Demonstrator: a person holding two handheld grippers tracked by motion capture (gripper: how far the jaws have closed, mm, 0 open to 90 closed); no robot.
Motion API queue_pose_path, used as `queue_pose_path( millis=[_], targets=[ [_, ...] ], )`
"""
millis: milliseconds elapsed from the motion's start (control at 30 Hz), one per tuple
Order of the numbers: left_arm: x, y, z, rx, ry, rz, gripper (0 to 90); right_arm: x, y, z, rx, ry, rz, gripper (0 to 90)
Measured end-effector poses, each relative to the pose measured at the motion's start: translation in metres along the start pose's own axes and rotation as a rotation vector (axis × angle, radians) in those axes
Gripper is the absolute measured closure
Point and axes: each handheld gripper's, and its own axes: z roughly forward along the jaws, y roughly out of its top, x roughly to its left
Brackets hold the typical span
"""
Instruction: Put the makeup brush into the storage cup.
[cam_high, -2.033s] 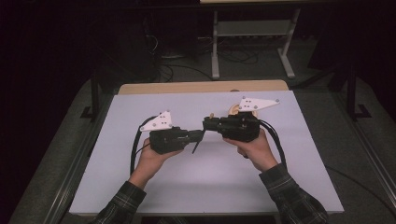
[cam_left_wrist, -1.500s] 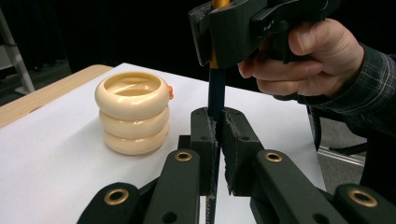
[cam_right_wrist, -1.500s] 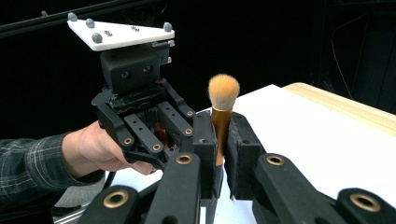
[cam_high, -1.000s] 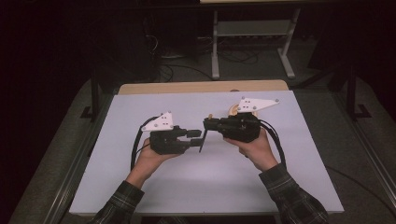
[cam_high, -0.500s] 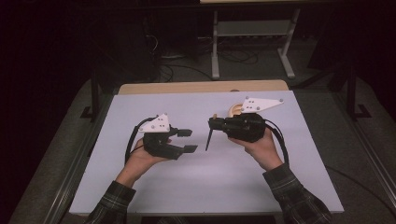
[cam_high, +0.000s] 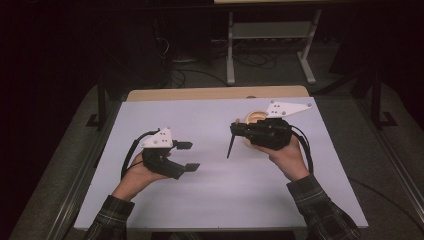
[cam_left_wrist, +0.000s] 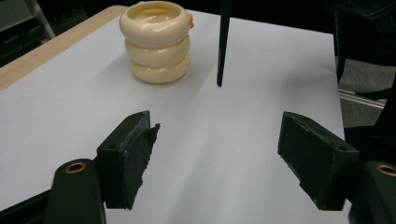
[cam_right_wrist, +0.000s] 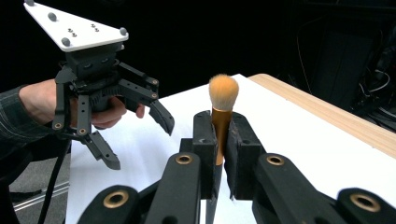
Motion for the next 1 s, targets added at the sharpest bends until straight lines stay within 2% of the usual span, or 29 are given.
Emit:
queue_pose_path(
  millis=[367, 733, 1000],
  targets=[
    [0.003, -0.017, -0.013, 0.024, 0.028, -0.032, 15.6, -0.004, 0.003, -0.005, 0.013, -0.022, 0.007, 83.0],
    [0.001, -0.03, -0.025, -0.039, 0.053, -0.074, 10.7, -0.01, 0.007, -0.013, 0.016, -0.054, 0.007, 83.0],
    [-0.001, -0.041, -0.025, -0.049, 0.082, -0.089, 9.1, -0.017, 0.012, -0.018, 0.017, -0.089, -0.005, 82.9]
  ],
)
